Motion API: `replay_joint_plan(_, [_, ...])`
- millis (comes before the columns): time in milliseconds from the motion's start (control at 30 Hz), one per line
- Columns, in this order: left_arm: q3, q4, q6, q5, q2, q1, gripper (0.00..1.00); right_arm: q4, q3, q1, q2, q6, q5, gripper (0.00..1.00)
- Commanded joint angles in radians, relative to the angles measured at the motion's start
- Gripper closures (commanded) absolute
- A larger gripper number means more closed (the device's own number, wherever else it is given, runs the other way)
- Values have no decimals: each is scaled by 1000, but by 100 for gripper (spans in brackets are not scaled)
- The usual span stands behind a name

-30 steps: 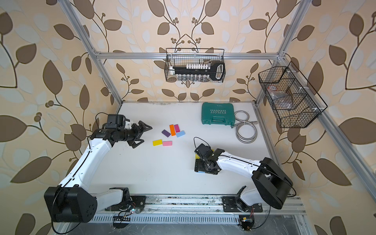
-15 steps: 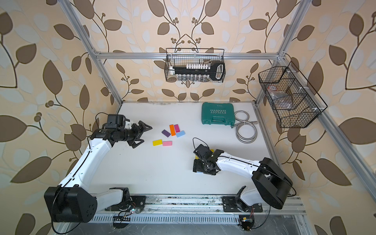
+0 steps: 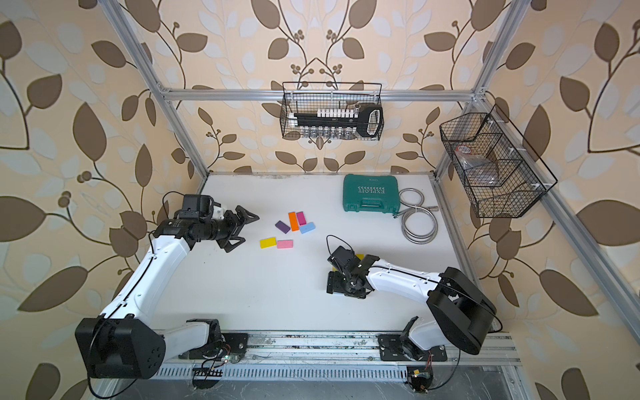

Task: Assemble the letter c with building blocks
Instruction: Adjust the building block at the center of the board, then pick up the building block from the center of the board.

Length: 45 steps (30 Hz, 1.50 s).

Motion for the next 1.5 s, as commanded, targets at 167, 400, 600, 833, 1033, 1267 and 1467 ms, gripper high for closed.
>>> replay_joint_plan(167, [8,10,-1,-4,-9,-13,1,5,38,13,26,13,-6,13])
replay_joint_plan(400, [7,9,0,-4,-10,-12,1,6,43,16,35,14,-3,13])
replay_joint_plan(600, [8,9,0,-4,-10,-12,1,-2,39,18,26,15,2,13])
replay_joint_plan(833, [10,9,9,-10,-4,-12,1,-115,98,19,-113,7,68,13])
replay_joint_plan(1033, [39,-54,83,-130,35,-17,1,-243,394,17,10,-156,162,14])
replay_joint_plan(1267, [120,-113,140,-271,135,-6,1,-303,792,33,378,-205,201,13])
replay_joint_plan(1467, [176,-109,157,-318,226,47,1,-342,1079,66,662,-197,265,13])
